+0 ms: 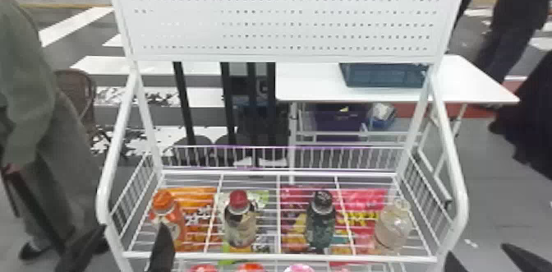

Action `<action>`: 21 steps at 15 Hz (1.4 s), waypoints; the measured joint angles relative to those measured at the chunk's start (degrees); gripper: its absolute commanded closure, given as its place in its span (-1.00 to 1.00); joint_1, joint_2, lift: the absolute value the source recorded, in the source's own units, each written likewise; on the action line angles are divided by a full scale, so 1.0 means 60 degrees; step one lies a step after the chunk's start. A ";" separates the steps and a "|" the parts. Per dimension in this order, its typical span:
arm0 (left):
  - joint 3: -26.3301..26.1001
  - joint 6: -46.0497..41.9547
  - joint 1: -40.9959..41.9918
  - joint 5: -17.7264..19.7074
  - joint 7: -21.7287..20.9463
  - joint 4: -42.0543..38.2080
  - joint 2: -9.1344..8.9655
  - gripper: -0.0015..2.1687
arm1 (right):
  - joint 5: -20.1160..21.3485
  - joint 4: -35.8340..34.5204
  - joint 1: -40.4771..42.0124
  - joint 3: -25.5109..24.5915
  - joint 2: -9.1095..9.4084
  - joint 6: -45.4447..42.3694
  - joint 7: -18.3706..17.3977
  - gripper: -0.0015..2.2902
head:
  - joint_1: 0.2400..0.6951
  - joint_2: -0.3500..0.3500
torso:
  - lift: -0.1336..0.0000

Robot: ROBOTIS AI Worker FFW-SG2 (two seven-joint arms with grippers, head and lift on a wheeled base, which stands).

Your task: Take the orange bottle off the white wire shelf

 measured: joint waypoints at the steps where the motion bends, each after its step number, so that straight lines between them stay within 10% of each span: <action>1: -0.0010 -0.0006 0.0000 0.0000 0.0000 0.0001 0.0000 -0.88 | 0.0000 0.0000 0.0000 0.0000 0.0000 -0.0008 0.0000 -0.87 | 0.14 0.00 | 1.00; 12: -0.0060 -0.0092 -0.0018 -0.0015 0.0000 0.0180 -0.0004 -0.87 | 0.0000 -0.0073 0.0057 -0.0017 -0.0026 -0.0051 0.0000 -0.87 | 0.14 0.00 | 1.00; 21: -0.0990 -0.3403 -0.1124 -0.0299 -0.0131 0.3684 -0.0093 -0.86 | 0.0000 -0.0074 0.0055 0.0001 -0.0030 -0.0056 -0.0001 -0.87 | 0.14 0.00 | 1.00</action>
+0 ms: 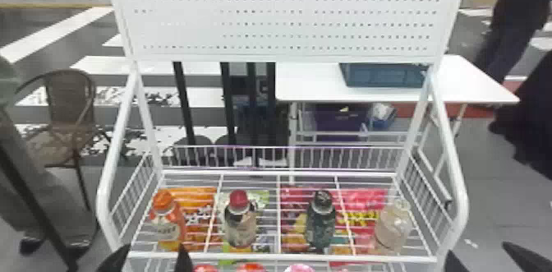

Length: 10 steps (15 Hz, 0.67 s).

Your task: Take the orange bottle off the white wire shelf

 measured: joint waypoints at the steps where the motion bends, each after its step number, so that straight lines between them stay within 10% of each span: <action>1: -0.0082 -0.0291 -0.0201 0.0001 0.0002 0.0423 -0.0025 -0.86 | 0.0000 0.0001 0.0002 0.0001 0.0003 0.0000 0.0000 -0.87 | 0.14 0.00 | 1.00; 10: -0.0501 -0.0999 -0.2344 0.0327 -0.0074 0.3316 -0.0180 -0.86 | 0.0118 0.0012 0.0021 0.0076 0.0045 0.0000 0.0001 -0.87 | 0.14 0.00 | 1.00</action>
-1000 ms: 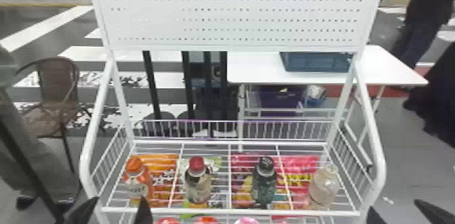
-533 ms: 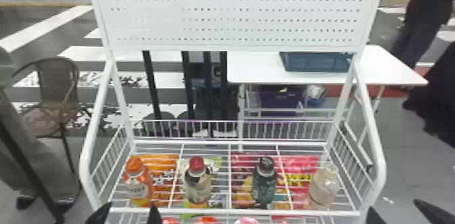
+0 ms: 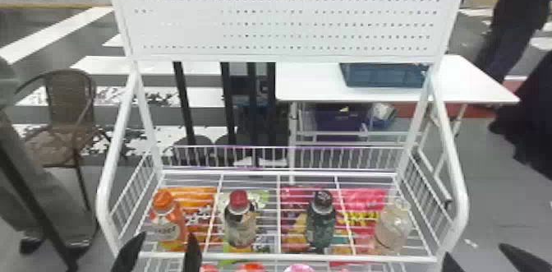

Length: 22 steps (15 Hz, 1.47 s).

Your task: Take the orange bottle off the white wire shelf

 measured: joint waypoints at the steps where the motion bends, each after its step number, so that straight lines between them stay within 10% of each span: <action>1: -0.0002 0.0004 -0.0161 0.0025 0.0000 0.0185 -0.0003 -0.86 | 0.0007 0.0000 0.0005 -0.0002 0.0003 0.0000 -0.0001 -0.87 | 0.14 0.00 | 1.00; 22: -0.0653 0.0409 -0.3056 0.0772 -0.0317 0.3313 0.0118 -0.69 | 0.0079 0.0021 0.0084 -0.0058 -0.0043 0.0017 -0.0001 -0.87 | 0.14 0.00 | 1.00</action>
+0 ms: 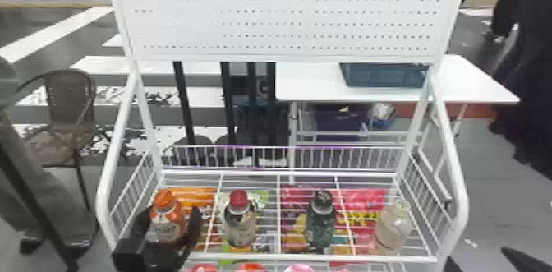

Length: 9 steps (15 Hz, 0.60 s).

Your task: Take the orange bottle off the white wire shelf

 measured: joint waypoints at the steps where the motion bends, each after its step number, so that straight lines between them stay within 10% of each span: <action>1: -0.0008 0.0000 -0.0007 0.0048 -0.0014 0.0003 0.0009 -0.61 | -0.0005 0.0006 -0.0001 -0.0001 -0.0012 0.0011 -0.0001 -0.87 | 0.14 0.00 | 1.00; 9: -0.0029 0.0001 0.0037 0.0300 0.0099 -0.0020 0.0050 -0.44 | -0.0010 0.0016 -0.0020 0.0010 -0.0072 0.0013 -0.0014 -0.87 | 0.14 0.00 | 1.00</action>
